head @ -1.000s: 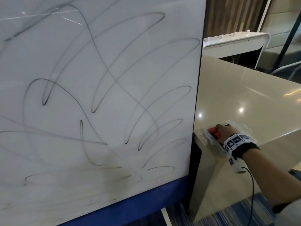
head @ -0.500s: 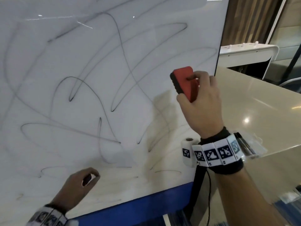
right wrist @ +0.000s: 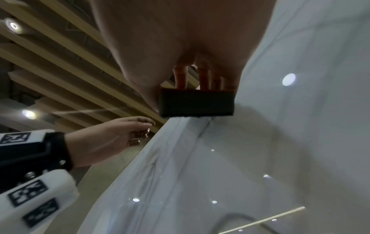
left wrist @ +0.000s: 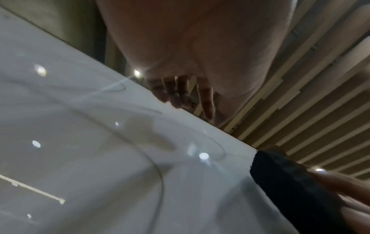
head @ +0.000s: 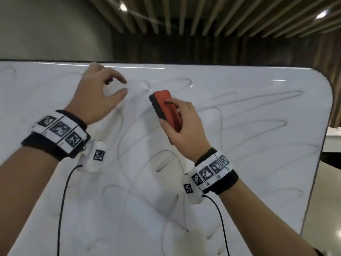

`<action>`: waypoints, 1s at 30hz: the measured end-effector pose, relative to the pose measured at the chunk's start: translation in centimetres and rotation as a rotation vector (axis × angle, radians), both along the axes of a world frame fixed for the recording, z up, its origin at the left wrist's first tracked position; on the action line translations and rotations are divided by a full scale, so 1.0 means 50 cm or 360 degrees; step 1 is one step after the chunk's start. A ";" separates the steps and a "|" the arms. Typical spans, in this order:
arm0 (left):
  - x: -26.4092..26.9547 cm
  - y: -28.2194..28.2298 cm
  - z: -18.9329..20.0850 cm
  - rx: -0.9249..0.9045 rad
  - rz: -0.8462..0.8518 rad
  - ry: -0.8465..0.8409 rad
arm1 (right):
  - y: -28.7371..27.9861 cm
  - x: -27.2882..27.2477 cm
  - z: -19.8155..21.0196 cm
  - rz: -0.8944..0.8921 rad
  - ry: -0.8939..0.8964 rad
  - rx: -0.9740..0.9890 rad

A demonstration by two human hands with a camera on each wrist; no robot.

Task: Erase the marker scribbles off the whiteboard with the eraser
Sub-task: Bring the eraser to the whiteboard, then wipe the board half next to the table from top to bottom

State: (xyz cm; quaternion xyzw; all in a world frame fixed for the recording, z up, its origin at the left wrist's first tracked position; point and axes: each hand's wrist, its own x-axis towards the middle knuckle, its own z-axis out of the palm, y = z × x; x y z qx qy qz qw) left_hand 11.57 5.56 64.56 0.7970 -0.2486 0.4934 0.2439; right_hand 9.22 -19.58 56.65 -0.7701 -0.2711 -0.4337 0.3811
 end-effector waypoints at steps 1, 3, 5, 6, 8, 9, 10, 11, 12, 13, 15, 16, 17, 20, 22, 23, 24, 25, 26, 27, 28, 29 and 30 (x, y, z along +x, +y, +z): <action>0.015 0.010 0.029 -0.0059 0.0085 -0.0086 | 0.018 0.012 0.024 0.0011 -0.0031 -0.0012; 0.054 0.030 0.072 -0.0075 0.0334 -0.0201 | 0.052 0.034 0.068 -0.0032 -0.0155 -0.0074; 0.096 0.044 0.091 -0.0005 0.0542 -0.0213 | 0.081 0.055 0.102 -0.0174 -0.0308 -0.0157; 0.114 0.049 0.091 0.0021 0.0595 -0.0186 | 0.094 0.064 0.114 -0.0269 -0.0382 -0.0195; 0.139 0.055 0.083 0.0046 0.0617 -0.0161 | 0.116 0.081 0.127 -0.0455 -0.0500 -0.0260; 0.147 0.057 0.078 0.0057 0.0615 -0.0192 | 0.125 0.089 0.128 -0.0516 -0.0540 -0.0278; 0.151 0.060 0.076 0.0073 0.0614 -0.0231 | 0.133 0.096 0.126 -0.0551 -0.0576 -0.0282; 0.151 0.064 0.077 0.0090 0.0615 -0.0265 | 0.138 0.102 0.122 -0.0566 -0.0612 -0.0273; 0.152 0.069 0.078 0.0106 0.0611 -0.0283 | 0.143 0.108 0.116 -0.0568 -0.0642 -0.0256; 0.151 0.074 0.080 0.0122 0.0605 -0.0287 | 0.146 0.112 0.109 -0.0566 -0.0665 -0.0238; 0.150 0.082 0.078 0.0158 0.0579 -0.0282 | 0.150 0.120 0.095 -0.0571 -0.0707 -0.0224; 0.149 0.085 0.077 0.0179 0.0559 -0.0287 | 0.153 0.121 0.087 -0.0580 -0.0724 -0.0234; 0.148 0.087 0.076 0.0195 0.0536 -0.0297 | 0.156 0.122 0.079 -0.0584 -0.0739 -0.0263; 0.145 0.093 0.076 0.0217 0.0502 -0.0329 | 0.149 0.119 0.083 -0.0560 -0.0777 -0.0418; 0.147 0.094 0.076 0.0225 0.0504 -0.0323 | 0.130 0.120 0.108 -0.0598 -0.0771 -0.0372; 0.148 0.095 0.076 0.0228 0.0508 -0.0321 | 0.123 0.121 0.120 -0.0639 -0.0754 -0.0263; 0.148 0.094 0.076 0.0229 0.0510 -0.0324 | 0.121 0.120 0.124 -0.0670 -0.0732 -0.0140; 0.149 0.094 0.077 0.0227 0.0511 -0.0329 | 0.130 0.118 0.116 -0.0683 -0.0735 -0.0073; 0.149 0.095 0.077 0.0229 0.0508 -0.0334 | 0.148 0.116 0.095 -0.0681 -0.0761 -0.0127; 0.149 0.097 0.077 0.0241 0.0501 -0.0339 | 0.171 0.113 0.065 -0.0655 -0.0784 -0.0275; 0.147 0.101 0.077 0.0259 0.0499 -0.0343 | 0.190 0.107 0.036 -0.0615 -0.0785 -0.0457; 0.146 0.105 0.077 0.0279 0.0504 -0.0345 | 0.198 0.099 0.020 -0.0582 -0.0744 -0.0596; 0.144 0.108 0.077 0.0302 0.0523 -0.0347 | 0.193 0.093 0.024 -0.0572 -0.0698 -0.0642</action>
